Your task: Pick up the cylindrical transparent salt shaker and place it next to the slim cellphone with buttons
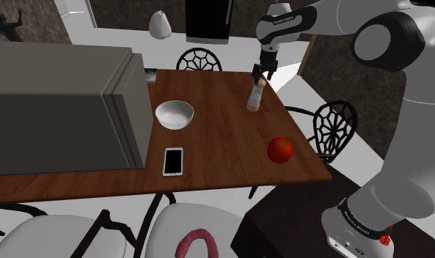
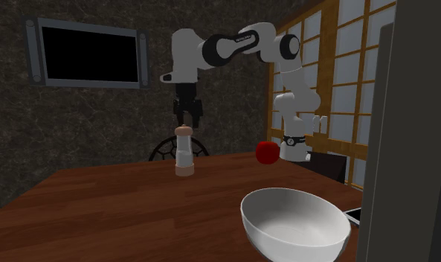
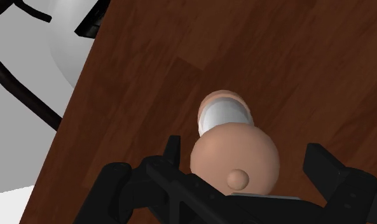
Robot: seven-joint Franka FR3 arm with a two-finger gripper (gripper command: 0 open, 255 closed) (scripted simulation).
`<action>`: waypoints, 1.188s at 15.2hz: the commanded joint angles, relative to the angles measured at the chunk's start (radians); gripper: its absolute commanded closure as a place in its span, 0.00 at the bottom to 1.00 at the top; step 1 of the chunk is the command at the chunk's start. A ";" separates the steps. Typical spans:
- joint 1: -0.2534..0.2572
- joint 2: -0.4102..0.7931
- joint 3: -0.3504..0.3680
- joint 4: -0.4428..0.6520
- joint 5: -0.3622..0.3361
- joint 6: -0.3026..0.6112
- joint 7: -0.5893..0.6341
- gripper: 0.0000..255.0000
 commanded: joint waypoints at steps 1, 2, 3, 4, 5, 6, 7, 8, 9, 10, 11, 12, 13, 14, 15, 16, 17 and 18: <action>-0.002 0.005 0.000 -0.017 0.002 0.022 -0.003 0.00; -0.002 0.009 0.000 -0.025 0.003 0.034 -0.004 0.00; -0.002 0.011 0.001 -0.030 0.003 0.041 -0.004 0.00; -0.002 0.011 0.001 -0.030 0.003 0.041 -0.004 0.00; -0.002 0.011 0.001 -0.030 0.003 0.041 -0.004 0.00; -0.002 0.011 0.001 -0.030 0.003 0.041 -0.004 0.00; -0.002 0.011 0.001 -0.030 0.003 0.041 -0.004 0.00; -0.002 0.011 0.001 -0.030 0.003 0.041 -0.004 0.00; -0.002 0.011 0.001 -0.030 0.003 0.041 -0.004 0.00; -0.002 0.011 0.001 -0.030 0.003 0.041 -0.004 0.00; -0.002 0.011 0.001 -0.030 0.003 0.041 -0.004 1.00; -0.002 0.011 0.001 -0.030 0.003 0.041 -0.004 1.00; -0.002 0.011 0.001 -0.029 0.003 0.041 -0.004 1.00; -0.002 0.011 0.001 -0.029 0.003 0.040 -0.004 1.00; -0.002 0.011 0.001 -0.029 0.003 0.040 -0.004 1.00; -0.003 0.011 0.001 -0.028 0.003 0.040 -0.004 1.00; -0.003 0.011 0.001 -0.028 0.003 0.040 -0.004 1.00; -0.003 0.012 0.001 -0.028 0.003 0.040 -0.004 1.00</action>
